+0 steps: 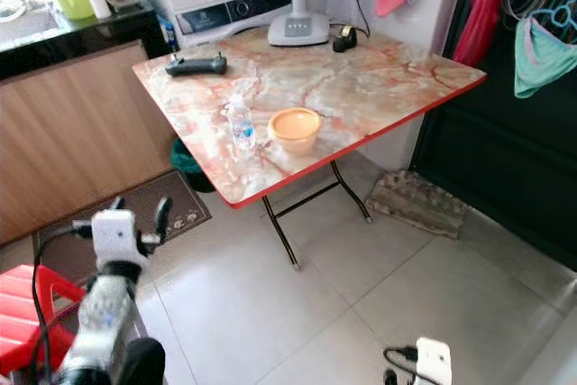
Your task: Restocking fridge
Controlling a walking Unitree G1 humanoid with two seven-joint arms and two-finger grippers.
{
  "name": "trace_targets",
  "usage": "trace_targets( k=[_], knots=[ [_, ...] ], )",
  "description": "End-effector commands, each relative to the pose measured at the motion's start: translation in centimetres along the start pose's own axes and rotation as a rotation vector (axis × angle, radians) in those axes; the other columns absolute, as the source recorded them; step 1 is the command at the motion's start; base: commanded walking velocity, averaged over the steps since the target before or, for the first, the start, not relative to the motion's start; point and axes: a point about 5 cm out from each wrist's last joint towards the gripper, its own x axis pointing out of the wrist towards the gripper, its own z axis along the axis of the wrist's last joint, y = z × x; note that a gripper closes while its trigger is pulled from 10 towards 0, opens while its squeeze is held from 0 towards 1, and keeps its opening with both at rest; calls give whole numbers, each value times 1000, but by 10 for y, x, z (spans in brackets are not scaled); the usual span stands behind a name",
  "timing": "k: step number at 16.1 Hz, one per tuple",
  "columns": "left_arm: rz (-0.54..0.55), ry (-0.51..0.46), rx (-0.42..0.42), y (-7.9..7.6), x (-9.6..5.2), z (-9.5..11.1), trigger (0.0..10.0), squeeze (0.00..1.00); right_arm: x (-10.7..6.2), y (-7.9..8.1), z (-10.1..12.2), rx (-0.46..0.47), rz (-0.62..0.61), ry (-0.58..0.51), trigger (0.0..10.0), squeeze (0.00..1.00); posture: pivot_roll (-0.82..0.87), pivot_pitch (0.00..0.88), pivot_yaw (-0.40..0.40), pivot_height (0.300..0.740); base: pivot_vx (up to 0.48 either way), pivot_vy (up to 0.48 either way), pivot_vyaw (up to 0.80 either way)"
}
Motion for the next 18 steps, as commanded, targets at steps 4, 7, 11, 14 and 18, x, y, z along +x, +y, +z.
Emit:
trace_targets(
  k=[4,7,11,14,18],
  knots=[
    [-28,-13,-22,-10,-14,10,10000,0,-4,-9,-16,-16,-17,21,10000,0,87,0,43,740,0,0,0],
    [-122,10,-85,-24,-26,14,10000,0,-6,-11,-27,-128,0,43,10000,0,122,0,28,740,0,0,0],
    [-97,-26,-38,-20,-22,27,10000,0,-7,-6,-38,-116,5,45,10000,0,117,0,17,740,0,0,0],
    [1,-21,-26,2,-17,29,10000,0,-8,-7,-43,66,-69,13,10000,0,116,0,-5,740,0,0,0],
    [16,-9,-28,0,-17,32,10000,0,-10,-14,-43,54,-73,3,10000,0,116,0,26,740,141,0,0]
  ],
)
